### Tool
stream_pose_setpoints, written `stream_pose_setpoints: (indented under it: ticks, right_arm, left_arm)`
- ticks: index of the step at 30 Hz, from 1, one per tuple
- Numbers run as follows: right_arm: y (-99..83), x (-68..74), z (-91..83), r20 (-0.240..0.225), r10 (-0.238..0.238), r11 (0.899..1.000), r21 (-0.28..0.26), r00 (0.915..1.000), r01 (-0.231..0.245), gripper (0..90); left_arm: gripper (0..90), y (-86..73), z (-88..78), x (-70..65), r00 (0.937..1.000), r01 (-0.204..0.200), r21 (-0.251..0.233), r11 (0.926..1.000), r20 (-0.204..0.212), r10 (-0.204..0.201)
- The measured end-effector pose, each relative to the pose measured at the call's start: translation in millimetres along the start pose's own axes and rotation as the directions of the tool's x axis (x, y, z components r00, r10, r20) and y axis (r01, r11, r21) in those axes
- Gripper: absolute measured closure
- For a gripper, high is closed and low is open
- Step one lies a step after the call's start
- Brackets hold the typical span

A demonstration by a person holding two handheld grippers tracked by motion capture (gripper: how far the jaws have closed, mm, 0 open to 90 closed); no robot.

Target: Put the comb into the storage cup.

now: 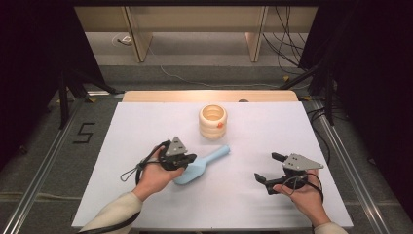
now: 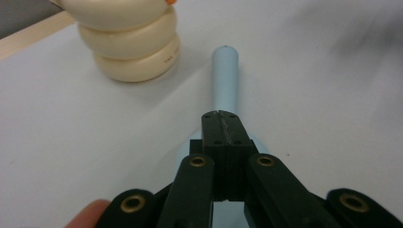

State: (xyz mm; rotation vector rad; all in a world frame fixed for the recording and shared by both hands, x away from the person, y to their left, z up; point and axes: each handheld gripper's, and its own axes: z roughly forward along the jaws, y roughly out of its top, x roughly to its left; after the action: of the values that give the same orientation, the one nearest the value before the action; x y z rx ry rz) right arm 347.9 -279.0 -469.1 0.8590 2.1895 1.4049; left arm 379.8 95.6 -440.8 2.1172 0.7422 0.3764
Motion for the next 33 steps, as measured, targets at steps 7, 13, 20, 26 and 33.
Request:
stream_pose_setpoints:
  ticks: [7,13,20,26,33]
  right_arm:
    - [0.7,0.0,-1.2,0.003,0.002,1.000,-0.004,1.0000,-0.002,1.5]
    - [0.5,-0.4,-1.6,0.005,0.003,1.000,-0.008,1.0000,-0.003,1.5]
    - [0.7,-0.2,-1.4,0.003,0.001,1.000,-0.007,1.0000,-0.001,1.5]
    - [0.5,-0.5,-1.6,0.004,0.004,1.000,-0.005,1.0000,-0.004,1.5]
    - [0.6,-0.6,-1.9,0.002,0.003,1.000,-0.003,1.0000,-0.003,1.6]
  left_arm:
    - [89.9,21.3,43.8,-16.6,0.9948,-0.070,0.129,0.9892,0.082,0.060]
    - [90.0,29.5,70.2,-24.2,0.9906,-0.076,0.195,0.9778,0.127,0.051]
    - [90.0,36.6,92.5,-32.6,0.9878,-0.114,0.254,0.9605,0.132,0.082]
    - [90.0,42.3,105.5,-35.8,0.9850,-0.147,0.295,0.9440,0.130,0.113]
    - [90.0,46.4,112.6,-29.8,0.9890,-0.137,0.348,0.9272,0.101,0.108]
